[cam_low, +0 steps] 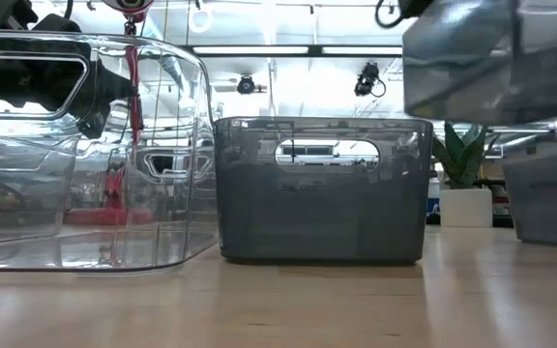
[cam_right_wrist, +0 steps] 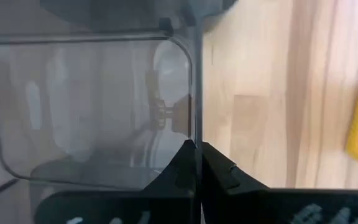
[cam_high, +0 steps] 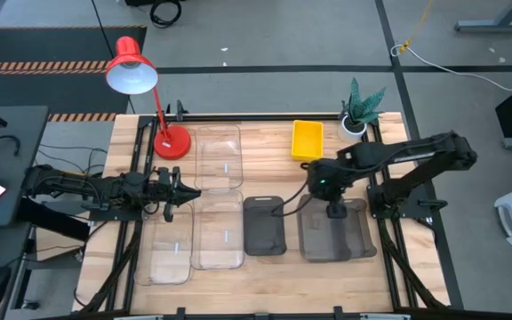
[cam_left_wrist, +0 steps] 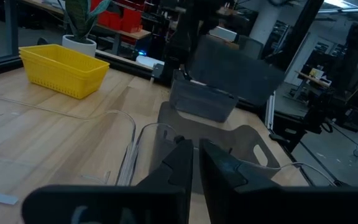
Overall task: Stack baskets by color
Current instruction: Stack the middle black bin on the right black bin
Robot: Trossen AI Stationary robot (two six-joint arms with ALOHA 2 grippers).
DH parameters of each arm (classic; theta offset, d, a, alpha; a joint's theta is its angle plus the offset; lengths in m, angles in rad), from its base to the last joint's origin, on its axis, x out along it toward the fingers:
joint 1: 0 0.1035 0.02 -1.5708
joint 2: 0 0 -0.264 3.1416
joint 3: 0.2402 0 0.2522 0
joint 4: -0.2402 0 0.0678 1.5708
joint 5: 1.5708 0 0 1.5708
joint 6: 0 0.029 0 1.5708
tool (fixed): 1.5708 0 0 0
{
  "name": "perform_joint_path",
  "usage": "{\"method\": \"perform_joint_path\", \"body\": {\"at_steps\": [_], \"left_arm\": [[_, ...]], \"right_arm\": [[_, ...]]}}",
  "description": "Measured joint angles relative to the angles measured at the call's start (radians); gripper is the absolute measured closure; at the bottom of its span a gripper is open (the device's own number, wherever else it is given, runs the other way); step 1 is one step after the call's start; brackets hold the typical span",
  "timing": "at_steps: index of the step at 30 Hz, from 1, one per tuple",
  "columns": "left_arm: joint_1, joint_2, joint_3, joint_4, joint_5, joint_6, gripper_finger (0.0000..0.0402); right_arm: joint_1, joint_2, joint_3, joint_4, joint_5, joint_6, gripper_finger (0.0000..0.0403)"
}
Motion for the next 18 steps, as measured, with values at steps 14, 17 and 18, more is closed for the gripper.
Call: {"method": "perform_joint_path", "body": {"at_steps": [14, 17, 18], "left_arm": [[0.000, 0.000, 0.000, 0.000, 0.000, 0.000, 0.0369], [0.000, 0.000, 0.000, 0.000, 0.000, 0.000, 0.0368], [0.000, 0.000, 0.000, 0.000, 0.000, 0.000, 0.0368]], "right_arm": [[0.000, -0.193, -0.173, -0.174, 0.068, -0.047, 0.0398], [-0.001, -0.230, -0.195, -0.175, 0.068, -0.047, 0.0398], [-0.001, -0.241, -0.199, -0.174, 0.069, -0.047, 0.0398]]}}
